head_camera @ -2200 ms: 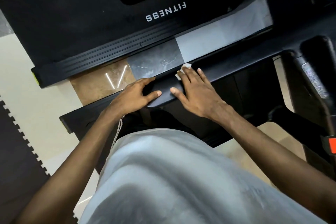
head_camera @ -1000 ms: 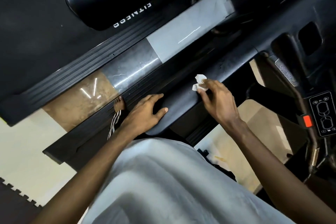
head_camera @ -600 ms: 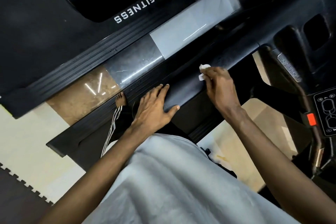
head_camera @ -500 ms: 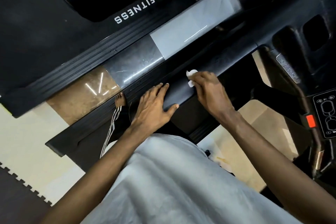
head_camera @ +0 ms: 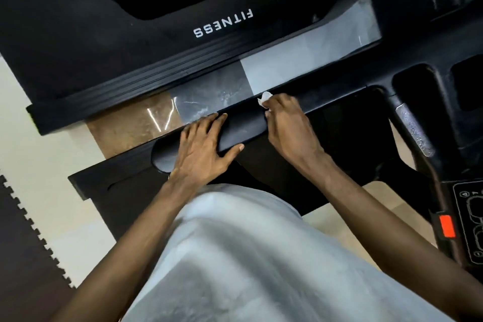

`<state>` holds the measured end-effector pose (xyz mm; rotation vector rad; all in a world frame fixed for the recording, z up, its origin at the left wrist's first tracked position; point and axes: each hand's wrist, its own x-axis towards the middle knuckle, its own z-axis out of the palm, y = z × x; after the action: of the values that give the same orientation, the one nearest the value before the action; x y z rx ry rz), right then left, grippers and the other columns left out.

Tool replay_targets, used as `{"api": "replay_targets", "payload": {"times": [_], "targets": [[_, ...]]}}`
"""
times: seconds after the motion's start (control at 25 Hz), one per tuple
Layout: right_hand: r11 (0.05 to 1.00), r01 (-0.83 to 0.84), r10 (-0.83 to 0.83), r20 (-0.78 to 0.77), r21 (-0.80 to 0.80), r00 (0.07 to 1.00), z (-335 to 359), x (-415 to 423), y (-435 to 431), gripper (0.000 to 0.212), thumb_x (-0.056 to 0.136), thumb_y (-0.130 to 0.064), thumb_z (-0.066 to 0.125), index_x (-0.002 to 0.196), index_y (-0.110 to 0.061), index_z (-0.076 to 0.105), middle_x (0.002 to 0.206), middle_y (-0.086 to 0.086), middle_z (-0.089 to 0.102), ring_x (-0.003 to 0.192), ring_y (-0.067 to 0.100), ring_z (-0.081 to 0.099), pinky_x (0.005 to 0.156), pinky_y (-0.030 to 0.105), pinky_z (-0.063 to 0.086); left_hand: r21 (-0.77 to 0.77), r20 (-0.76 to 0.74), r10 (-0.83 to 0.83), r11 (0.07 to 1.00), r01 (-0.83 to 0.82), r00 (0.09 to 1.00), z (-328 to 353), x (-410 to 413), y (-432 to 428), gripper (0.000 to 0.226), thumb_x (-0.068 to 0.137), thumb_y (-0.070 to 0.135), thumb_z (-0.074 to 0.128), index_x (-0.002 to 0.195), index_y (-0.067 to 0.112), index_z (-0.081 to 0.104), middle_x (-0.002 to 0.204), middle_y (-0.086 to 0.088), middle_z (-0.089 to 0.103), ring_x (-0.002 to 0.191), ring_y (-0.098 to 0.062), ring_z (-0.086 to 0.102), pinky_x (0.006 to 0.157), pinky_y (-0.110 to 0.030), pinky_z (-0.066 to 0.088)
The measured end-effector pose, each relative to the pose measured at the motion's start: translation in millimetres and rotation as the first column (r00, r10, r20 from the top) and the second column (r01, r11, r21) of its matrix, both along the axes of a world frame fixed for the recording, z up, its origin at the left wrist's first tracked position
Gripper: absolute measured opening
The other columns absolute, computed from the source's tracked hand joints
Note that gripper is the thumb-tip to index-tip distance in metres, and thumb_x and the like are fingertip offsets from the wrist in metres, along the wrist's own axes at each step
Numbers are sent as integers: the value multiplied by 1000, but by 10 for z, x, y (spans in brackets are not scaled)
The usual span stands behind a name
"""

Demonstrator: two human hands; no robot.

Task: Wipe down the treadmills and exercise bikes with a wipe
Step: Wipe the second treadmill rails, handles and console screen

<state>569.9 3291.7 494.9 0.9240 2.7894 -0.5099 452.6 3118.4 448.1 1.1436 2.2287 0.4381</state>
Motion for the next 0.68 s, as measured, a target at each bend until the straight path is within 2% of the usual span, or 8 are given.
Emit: {"api": "replay_targets", "payload": {"times": [0.12, 0.2, 0.32, 0.4, 0.48, 0.6, 0.68], "targets": [[998, 65, -66, -6, -16, 998, -50, -17, 274, 32, 91, 7, 52, 117, -3, 68, 114, 13, 63, 104, 29, 60, 89, 37, 53, -33, 11, -16, 999, 16, 1000, 12, -26, 42, 85, 82, 75, 45, 150, 24, 41, 147, -1, 48, 136, -25, 42, 111, -45, 30], [996, 87, -86, 17, -15, 996, -76, -75, 309, 40, 84, 14, 53, 118, -2, 68, 115, 15, 65, 106, 31, 61, 90, 37, 53, -80, 43, -28, 996, 31, 999, 33, -67, 71, 91, 79, 78, 43, 152, 24, 37, 150, -1, 45, 139, -25, 39, 112, -45, 29], [996, -44, 48, 47, -81, 998, -57, -198, 133, 57, 77, 15, 51, 129, -6, 62, 118, 13, 62, 110, 32, 56, 91, 39, 49, -140, 112, -40, 989, 56, 993, 75, -145, 150, 94, 80, 76, 55, 156, 26, 30, 157, 0, 37, 144, -24, 31, 114, -45, 25], [992, -58, 65, 64, -113, 996, -43, -162, 187, 57, 82, 10, 49, 134, -11, 60, 120, 11, 60, 112, 31, 54, 94, 39, 48, -157, 121, -76, 983, 94, 990, 83, -209, 199, 95, 81, 74, 58, 157, 27, 26, 159, 1, 33, 145, -25, 28, 116, -44, 22], [994, 39, -34, 45, -107, 998, 21, -24, 382, 50, 85, 4, 45, 127, -14, 66, 114, 10, 61, 107, 31, 57, 92, 39, 51, -159, 132, -108, 979, 128, 985, 95, -283, 212, 96, 81, 75, 56, 158, 28, 23, 161, 0, 31, 146, -26, 27, 118, -43, 19], [974, 225, -226, 49, 24, 973, 178, 222, 676, 41, 90, 3, 46, 121, -9, 69, 110, 14, 61, 101, 33, 61, 90, 41, 53, -148, 173, -136, 976, 162, 975, 113, -338, 216, 95, 83, 73, 57, 159, 28, 21, 162, -1, 28, 147, -25, 27, 119, -41, 16], [968, 237, -244, 87, 82, 966, 186, 186, 617, 39, 90, 6, 47, 121, -6, 68, 112, 17, 60, 100, 35, 59, 93, 37, 49, -143, 202, -150, 973, 180, 968, 122, -370, 227, 95, 83, 74, 56, 159, 28, 20, 162, 0, 27, 147, -24, 26, 119, -41, 17]]}}
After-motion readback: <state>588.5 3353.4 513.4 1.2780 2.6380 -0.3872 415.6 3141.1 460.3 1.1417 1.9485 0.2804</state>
